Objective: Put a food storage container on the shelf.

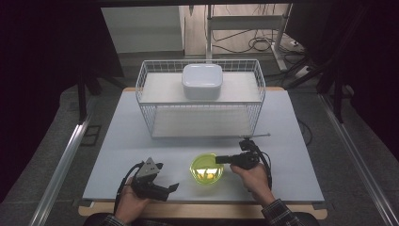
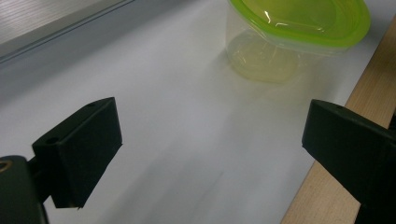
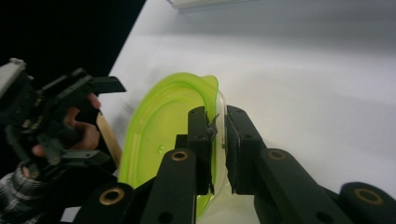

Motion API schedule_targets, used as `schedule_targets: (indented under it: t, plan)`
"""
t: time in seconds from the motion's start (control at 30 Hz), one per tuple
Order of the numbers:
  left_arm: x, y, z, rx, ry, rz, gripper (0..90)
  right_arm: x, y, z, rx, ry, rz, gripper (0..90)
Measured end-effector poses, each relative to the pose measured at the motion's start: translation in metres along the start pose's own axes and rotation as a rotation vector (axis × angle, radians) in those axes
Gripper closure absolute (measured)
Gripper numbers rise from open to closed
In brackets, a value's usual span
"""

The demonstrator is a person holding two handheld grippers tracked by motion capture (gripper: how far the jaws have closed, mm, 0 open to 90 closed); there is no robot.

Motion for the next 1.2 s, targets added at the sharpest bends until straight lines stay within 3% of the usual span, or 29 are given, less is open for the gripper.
schedule_targets:
  t: [0.13, 0.37, 0.5, 0.7, 1.2]
  plan:
    - [0.0, 0.0, 0.0, 0.0, 0.002, 0.001, 4.5, -0.005, 0.004, -0.003, -0.035, -0.022, 0.03, 82.1]
    - [-0.001, 0.001, -0.002, -0.008, 0.007, 0.01, 4.0, -0.018, 0.016, -0.013, -0.017, 0.044, 0.072, 82.1]
    - [-0.003, 0.002, -0.003, -0.015, 0.009, 0.022, 3.7, -0.028, 0.028, -0.026, -0.018, 0.078, 0.105, 82.1]
    - [-0.003, 0.002, -0.002, -0.008, 0.005, 0.019, 3.7, -0.052, 0.055, -0.057, -0.055, 0.122, 0.171, 82.0]
    - [-0.004, 0.003, -0.002, -0.006, 0.003, 0.03, 3.7, -0.102, 0.129, -0.139, -0.127, 0.169, 0.299, 82.0]
Point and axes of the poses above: each handheld gripper's, and its own axes: x roughly forward along the jaws, y roughly out of its top, z roughly to its right, the point moved 8 cm from there along x, roughly forward along the jaws, and after that the axes turned 9 degrees about x, right-handed, at the moved point
